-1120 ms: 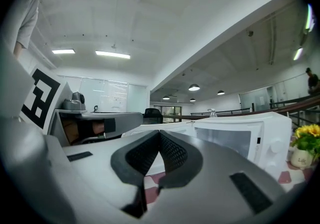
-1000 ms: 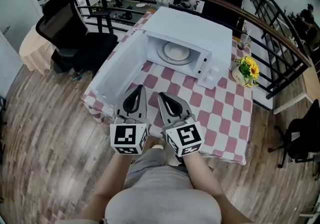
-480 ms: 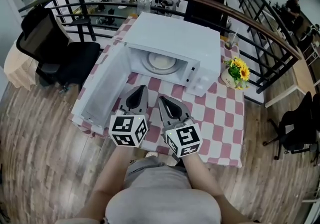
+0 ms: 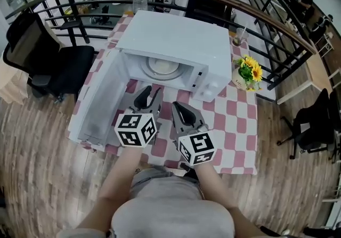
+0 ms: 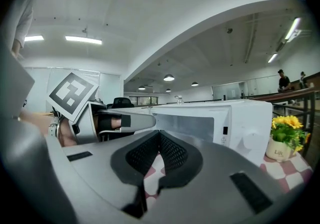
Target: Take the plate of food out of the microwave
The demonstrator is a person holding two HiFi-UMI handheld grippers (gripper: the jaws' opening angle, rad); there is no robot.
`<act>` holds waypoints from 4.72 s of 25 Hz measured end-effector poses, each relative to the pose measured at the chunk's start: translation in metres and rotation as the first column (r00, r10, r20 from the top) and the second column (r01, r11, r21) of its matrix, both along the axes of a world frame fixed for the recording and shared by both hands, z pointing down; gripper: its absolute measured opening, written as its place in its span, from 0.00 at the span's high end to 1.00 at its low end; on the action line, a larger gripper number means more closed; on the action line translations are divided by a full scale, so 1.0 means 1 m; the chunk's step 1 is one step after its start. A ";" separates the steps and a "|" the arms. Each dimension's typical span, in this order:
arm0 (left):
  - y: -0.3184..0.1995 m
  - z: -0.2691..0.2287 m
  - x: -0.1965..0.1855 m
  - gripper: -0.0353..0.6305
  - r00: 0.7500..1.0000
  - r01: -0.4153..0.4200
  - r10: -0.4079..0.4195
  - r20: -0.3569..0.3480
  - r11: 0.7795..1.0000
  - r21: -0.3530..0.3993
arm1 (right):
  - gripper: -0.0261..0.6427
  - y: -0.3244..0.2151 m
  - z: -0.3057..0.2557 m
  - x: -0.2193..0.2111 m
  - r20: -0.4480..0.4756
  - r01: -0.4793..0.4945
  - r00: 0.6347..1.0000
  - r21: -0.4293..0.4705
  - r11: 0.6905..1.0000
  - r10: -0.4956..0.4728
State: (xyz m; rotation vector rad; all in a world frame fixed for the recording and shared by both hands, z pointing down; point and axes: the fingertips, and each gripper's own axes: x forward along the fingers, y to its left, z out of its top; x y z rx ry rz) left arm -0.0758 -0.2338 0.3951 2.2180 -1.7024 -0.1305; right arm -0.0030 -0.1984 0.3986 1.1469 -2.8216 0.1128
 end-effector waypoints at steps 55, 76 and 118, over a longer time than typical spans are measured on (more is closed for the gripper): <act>-0.152 0.192 -0.037 0.46 0.597 0.093 -0.575 -0.559 0.742 -0.664 | 0.93 -0.085 0.093 0.006 -0.081 -0.142 0.988 -0.202 0.969 0.128; -0.164 0.215 -0.044 0.44 0.519 0.189 -0.743 -0.422 0.582 -0.791 | 0.93 -0.086 0.105 0.026 -0.097 -0.197 0.979 -0.239 0.951 0.178; -0.134 0.199 -0.042 0.76 0.505 0.062 -0.648 -0.570 0.686 -0.725 | 0.93 -0.064 0.094 0.023 -0.081 -0.194 0.980 -0.214 0.957 0.181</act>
